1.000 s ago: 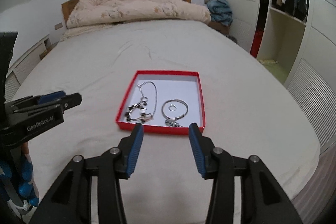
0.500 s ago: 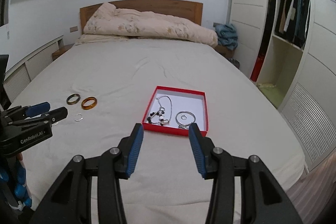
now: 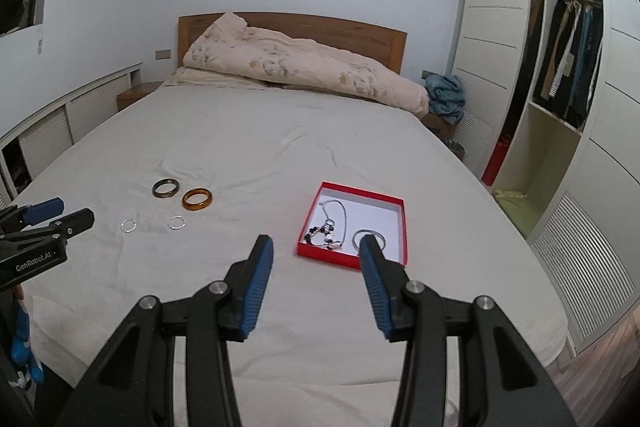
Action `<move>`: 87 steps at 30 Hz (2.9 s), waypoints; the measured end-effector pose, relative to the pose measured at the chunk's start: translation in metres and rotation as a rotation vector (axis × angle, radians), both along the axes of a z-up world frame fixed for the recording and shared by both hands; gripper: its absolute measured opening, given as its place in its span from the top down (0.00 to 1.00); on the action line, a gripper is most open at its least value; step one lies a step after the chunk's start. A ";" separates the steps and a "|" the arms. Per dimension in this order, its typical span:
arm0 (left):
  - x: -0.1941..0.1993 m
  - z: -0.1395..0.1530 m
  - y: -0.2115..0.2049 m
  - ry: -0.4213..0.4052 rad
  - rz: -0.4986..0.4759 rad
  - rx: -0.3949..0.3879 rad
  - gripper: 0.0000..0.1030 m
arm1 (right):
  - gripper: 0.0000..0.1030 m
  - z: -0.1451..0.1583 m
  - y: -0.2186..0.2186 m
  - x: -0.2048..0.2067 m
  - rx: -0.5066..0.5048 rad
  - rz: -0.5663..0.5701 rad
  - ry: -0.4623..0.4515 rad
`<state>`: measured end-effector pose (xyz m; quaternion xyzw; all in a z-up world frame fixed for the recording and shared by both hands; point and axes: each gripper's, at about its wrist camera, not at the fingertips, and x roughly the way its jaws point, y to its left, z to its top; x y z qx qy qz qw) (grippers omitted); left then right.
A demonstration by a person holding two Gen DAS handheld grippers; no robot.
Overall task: Organize jewelry
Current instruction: 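Move both grippers toward the two twisted silver hoop earrings, then grasp a twisted hoop with the left gripper while the right grasps the other hoop, then carry both silver hoops over the red box with both grippers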
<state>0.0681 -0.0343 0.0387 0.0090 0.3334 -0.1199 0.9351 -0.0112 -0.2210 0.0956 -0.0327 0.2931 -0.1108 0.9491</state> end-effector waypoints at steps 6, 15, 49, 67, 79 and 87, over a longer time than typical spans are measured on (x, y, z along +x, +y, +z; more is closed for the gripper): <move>-0.001 -0.010 0.032 0.031 0.061 0.038 0.30 | 0.58 -0.003 0.017 0.008 -0.005 0.052 0.009; 0.023 -0.040 0.093 0.097 0.188 0.031 0.27 | 0.58 -0.025 0.035 0.041 0.084 0.183 0.038; 0.226 -0.207 0.094 0.241 0.147 0.176 0.39 | 0.58 -0.256 0.141 0.332 0.237 0.560 0.370; 0.226 -0.192 0.079 0.203 0.111 0.140 0.63 | 0.63 -0.234 0.127 0.317 0.242 0.578 0.289; 0.223 -0.139 -0.012 0.146 -0.024 0.103 0.63 | 0.63 -0.169 0.020 0.278 0.243 0.417 0.176; 0.231 -0.125 -0.139 0.136 -0.218 0.055 0.63 | 0.63 -0.157 -0.107 0.259 0.207 0.239 0.162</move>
